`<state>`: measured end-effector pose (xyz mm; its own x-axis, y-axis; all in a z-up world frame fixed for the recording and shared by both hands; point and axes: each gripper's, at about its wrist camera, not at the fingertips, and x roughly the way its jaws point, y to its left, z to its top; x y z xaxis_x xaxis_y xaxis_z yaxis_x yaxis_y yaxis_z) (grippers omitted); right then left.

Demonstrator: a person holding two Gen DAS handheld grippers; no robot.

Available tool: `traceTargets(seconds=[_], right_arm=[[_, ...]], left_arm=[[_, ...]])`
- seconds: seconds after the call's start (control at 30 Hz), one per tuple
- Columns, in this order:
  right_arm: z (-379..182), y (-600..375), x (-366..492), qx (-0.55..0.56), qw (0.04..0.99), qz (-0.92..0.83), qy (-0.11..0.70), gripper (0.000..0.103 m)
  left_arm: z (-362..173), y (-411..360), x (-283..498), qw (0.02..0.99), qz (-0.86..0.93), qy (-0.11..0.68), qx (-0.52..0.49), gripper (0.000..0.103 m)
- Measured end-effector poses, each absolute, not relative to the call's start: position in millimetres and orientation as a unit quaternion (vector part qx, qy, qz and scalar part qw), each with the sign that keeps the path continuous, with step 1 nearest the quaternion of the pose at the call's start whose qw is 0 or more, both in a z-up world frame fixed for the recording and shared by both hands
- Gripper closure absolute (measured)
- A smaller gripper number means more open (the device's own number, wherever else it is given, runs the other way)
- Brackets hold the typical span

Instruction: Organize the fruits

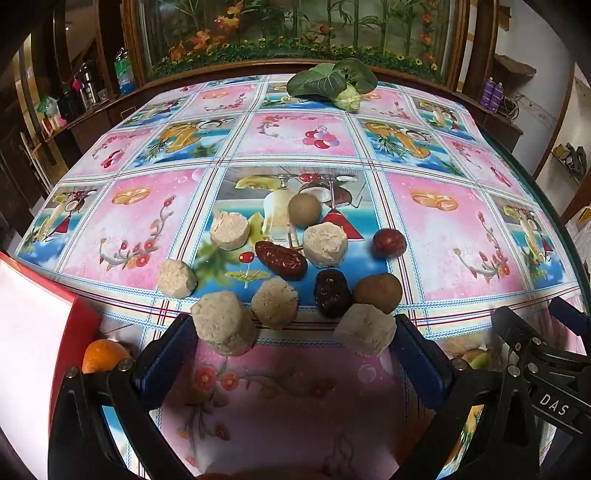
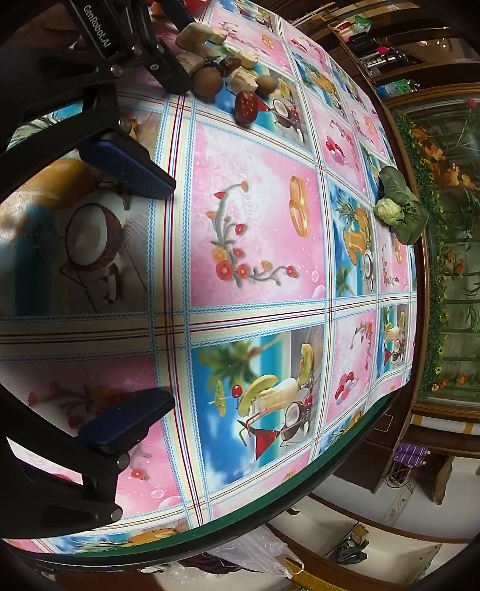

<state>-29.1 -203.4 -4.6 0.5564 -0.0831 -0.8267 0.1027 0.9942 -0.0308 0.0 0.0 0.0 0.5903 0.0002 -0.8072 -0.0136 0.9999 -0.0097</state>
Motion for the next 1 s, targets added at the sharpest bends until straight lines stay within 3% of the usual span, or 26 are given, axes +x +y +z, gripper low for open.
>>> traceTargets(seconds=[0.77, 0.83, 1.0], right_arm=[[4, -198, -25, 0.016, 0.881, -0.060, 0.469, 0.000], [12, -201, -29, 0.022, 0.880, -0.037, 0.474, 0.000], [47, -196, -52, 0.076, 0.918, 0.034, 0.387, 0.000]], left_arm=[[2, 2, -3, 0.885, -0.004, 0.465, -0.004, 0.001], [8, 9, -17, 0.895, 0.020, 0.446, -0.012, 0.001], [44, 23, -62, 0.926, 0.065, 0.373, 0.004, 0.001]])
